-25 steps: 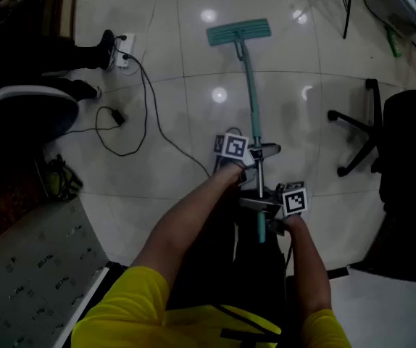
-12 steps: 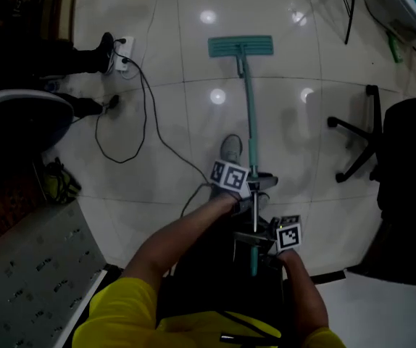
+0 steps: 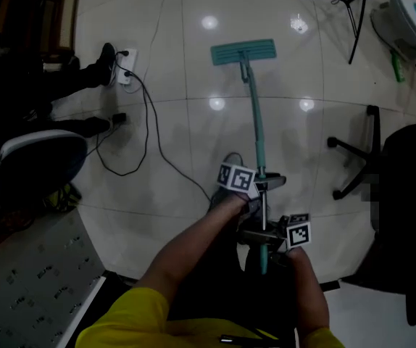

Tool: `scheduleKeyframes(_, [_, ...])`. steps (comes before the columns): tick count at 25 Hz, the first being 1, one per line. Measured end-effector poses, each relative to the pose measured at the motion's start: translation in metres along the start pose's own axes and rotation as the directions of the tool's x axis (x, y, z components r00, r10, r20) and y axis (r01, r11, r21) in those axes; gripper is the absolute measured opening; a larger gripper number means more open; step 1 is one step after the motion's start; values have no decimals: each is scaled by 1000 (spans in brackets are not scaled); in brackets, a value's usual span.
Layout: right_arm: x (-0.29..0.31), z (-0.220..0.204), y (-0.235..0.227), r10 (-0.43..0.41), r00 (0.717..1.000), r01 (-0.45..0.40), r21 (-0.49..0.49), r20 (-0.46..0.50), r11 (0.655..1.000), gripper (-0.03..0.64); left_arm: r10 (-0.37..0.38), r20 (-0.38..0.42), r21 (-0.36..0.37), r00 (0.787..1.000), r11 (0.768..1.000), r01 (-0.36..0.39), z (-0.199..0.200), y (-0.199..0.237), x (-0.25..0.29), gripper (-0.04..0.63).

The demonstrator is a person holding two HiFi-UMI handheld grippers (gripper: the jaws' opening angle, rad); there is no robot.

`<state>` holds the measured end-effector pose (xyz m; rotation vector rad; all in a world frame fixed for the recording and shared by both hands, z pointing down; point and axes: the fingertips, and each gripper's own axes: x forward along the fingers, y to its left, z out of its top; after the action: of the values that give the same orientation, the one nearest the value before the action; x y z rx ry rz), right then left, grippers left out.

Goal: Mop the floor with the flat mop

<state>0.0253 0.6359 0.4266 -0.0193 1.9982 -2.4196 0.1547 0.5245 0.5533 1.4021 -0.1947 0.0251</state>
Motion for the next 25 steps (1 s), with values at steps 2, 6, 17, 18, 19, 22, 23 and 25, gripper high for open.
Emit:
scheduleKeyframes(2, [8, 70, -22, -36, 999, 35, -19, -15, 999, 99, -10, -2, 14, 1000, 1000, 10, 75, 13, 3, 161])
scheduleKeyframes(6, [21, 165, -32, 1, 1000, -1, 9, 15, 1000, 91, 17, -79, 83, 997, 996, -10, 173, 25, 8, 166])
scheduleKeyframes(17, [-20, 68, 67, -42, 993, 61, 174, -109, 983, 81, 46, 11, -120, 999, 992, -45, 67, -53, 13, 150])
scheduleKeyframes(18, [-21, 82, 70, -36, 992, 56, 166, -117, 985, 82, 53, 30, -120, 998, 992, -49, 81, -54, 14, 152])
scheduleKeyframes(19, [-19, 100, 69, -22, 993, 41, 162, -114, 986, 83, 59, 42, -114, 997, 992, -54, 100, -52, 15, 152])
scheduleKeyframes(22, [-8, 162, 55, -39, 987, 58, 114, -158, 992, 84, 70, 22, -80, 997, 994, -69, 167, -39, 16, 152])
scheduleKeyframes(23, [-5, 190, 49, -45, 984, 61, 89, -175, 994, 82, 69, 15, -64, 998, 996, -68, 197, -35, 16, 152])
scheduleKeyframes(25, [2, 258, 38, -30, 985, 39, 49, -167, 998, 81, 72, 20, -29, 997, 997, -72, 269, -25, 17, 152])
